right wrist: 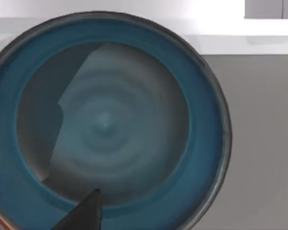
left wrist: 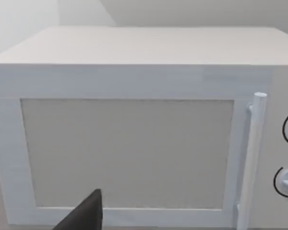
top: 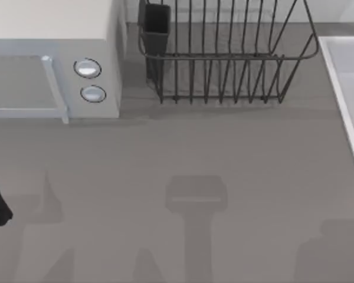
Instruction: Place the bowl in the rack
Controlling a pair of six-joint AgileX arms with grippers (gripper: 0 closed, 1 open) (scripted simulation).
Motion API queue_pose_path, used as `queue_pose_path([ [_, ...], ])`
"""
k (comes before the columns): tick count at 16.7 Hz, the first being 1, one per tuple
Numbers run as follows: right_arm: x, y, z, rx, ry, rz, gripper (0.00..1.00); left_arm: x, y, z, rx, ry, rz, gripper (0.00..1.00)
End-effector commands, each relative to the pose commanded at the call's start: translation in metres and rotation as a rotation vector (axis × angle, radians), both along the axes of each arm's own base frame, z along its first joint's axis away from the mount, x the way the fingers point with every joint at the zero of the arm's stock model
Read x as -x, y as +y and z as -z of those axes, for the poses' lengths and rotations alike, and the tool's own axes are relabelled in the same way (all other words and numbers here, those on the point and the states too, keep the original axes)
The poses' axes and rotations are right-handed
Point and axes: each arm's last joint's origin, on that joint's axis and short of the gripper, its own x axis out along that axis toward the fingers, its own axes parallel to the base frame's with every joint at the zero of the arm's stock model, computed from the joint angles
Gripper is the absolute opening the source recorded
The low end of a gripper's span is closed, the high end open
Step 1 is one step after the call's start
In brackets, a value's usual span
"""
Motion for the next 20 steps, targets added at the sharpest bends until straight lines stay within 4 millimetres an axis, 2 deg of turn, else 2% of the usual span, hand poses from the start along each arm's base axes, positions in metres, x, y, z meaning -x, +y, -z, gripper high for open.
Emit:
queue_pose_path([
  [3, -0.014, -0.024, 0.004, -0.068, 0.122, 0.004, 1.0, 0.0, 0.0, 0.0, 0.0, 0.0, 0.0, 1.0],
  [5, -0.019, -0.033, 0.005, -0.094, 0.16, 0.004, 1.0, 0.0, 0.0, 0.0, 0.0, 0.0, 0.0, 1.0],
  [12, -0.021, -0.034, 0.01, -0.101, 0.169, 0.003, 1.0, 0.0, 0.0, 0.0, 0.0, 0.0, 0.0, 1.0],
  [14, -0.022, -0.035, 0.025, -0.104, 0.172, 0.005, 1.0, 0.0, 0.0, 0.0, 0.0, 0.0, 0.0, 1.0],
  [20, -0.026, -0.037, 0.092, -0.096, 0.16, 0.005, 1.0, 0.0, 0.0, 0.0, 0.0, 0.0, 0.0, 1.0],
])
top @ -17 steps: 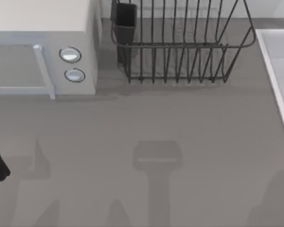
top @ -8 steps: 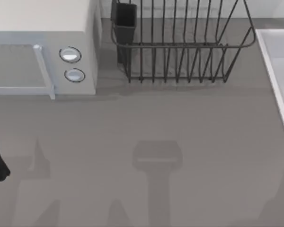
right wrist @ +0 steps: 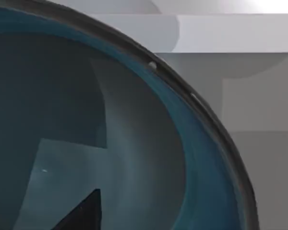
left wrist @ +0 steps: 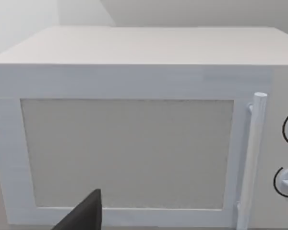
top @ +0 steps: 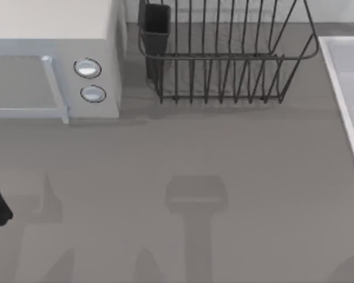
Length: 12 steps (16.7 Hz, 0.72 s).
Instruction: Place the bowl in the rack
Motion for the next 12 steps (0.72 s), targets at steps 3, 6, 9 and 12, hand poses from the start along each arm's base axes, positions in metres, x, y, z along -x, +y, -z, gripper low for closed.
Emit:
queue_pose_path([
  [3, 0.002, 0.0012, 0.0135, -0.005, 0.008, 0.0, 1.0, 0.0, 0.0, 0.0, 0.0, 0.0, 0.0, 1.0],
  [6, 0.002, 0.0012, 0.0135, -0.005, 0.008, 0.0, 1.0, 0.0, 0.0, 0.0, 0.0, 0.0, 0.0, 1.0],
  [9, 0.002, 0.0012, 0.0135, -0.005, 0.008, 0.0, 0.77, 0.0, 0.0, 0.0, 0.0, 0.0, 0.0, 1.0],
  [12, 0.002, 0.0012, 0.0135, -0.005, 0.008, 0.0, 0.55, 0.0, 0.0, 0.0, 0.0, 0.0, 0.0, 1.0],
])
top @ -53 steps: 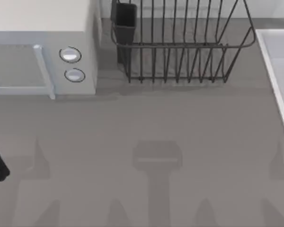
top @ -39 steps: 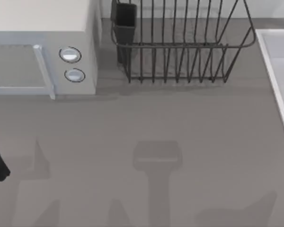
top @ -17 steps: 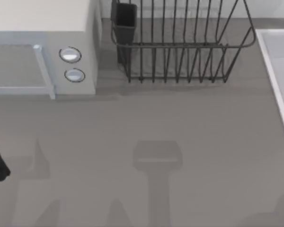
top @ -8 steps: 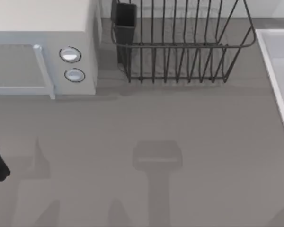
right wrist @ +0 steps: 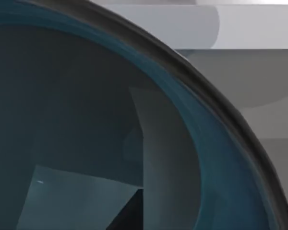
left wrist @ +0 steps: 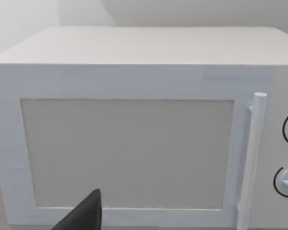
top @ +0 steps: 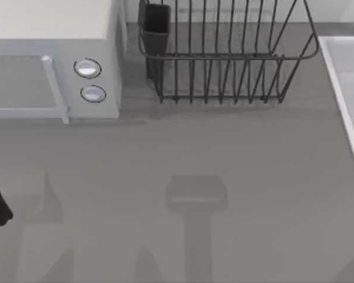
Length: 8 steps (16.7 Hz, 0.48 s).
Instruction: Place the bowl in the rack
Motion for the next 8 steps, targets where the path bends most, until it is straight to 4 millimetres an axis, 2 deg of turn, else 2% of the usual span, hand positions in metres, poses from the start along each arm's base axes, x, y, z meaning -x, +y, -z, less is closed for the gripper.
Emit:
queue_pose_path([
  [7, 0.0, 0.0, 0.0, 0.0, 0.0, 0.0, 0.02, 0.0, 0.0, 0.0, 0.0, 0.0, 0.0, 1.0],
  [8, 0.0, 0.0, 0.0, 0.0, 0.0, 0.0, 0.0, 0.0, 0.0, 0.0, 0.0, 0.0, 0.0, 1.0],
])
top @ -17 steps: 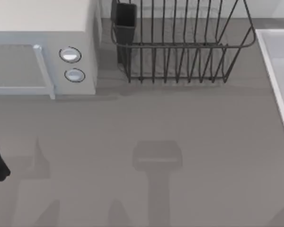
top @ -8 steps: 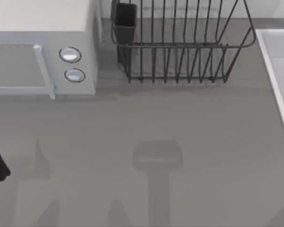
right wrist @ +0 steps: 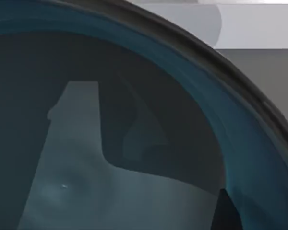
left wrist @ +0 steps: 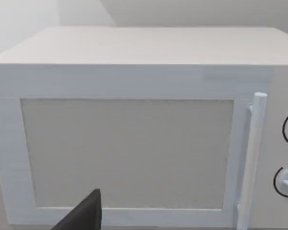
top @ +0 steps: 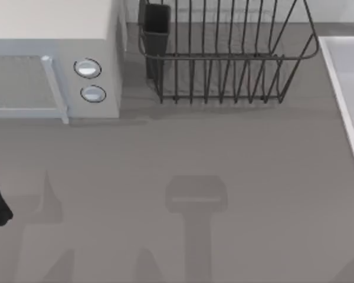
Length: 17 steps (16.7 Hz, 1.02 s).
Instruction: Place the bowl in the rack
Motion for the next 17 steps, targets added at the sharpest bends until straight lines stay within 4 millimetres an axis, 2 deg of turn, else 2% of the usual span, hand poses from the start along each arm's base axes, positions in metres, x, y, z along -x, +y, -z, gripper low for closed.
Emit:
queue_pose_path([
  [9, 0.0, 0.0, -0.001, -0.001, -0.001, 0.002, 0.0, 0.0, 0.0, 0.0, 0.0, 0.0, 0.0, 1.0],
  [11, -0.003, -0.003, -0.008, -0.002, -0.001, 0.003, 0.0, 0.0, 0.0, 0.0, 0.0, 0.0, 0.0, 1.0],
  [13, -0.01, -0.008, -0.026, -0.002, -0.002, 0.002, 0.0, 0.0, 0.0, 0.0, 0.0, 0.0, 0.0, 1.0],
  [17, -0.019, -0.014, -0.085, -0.014, 0.016, -0.001, 0.0, 0.0, 0.0, 0.0, 0.0, 0.0, 0.0, 1.0],
])
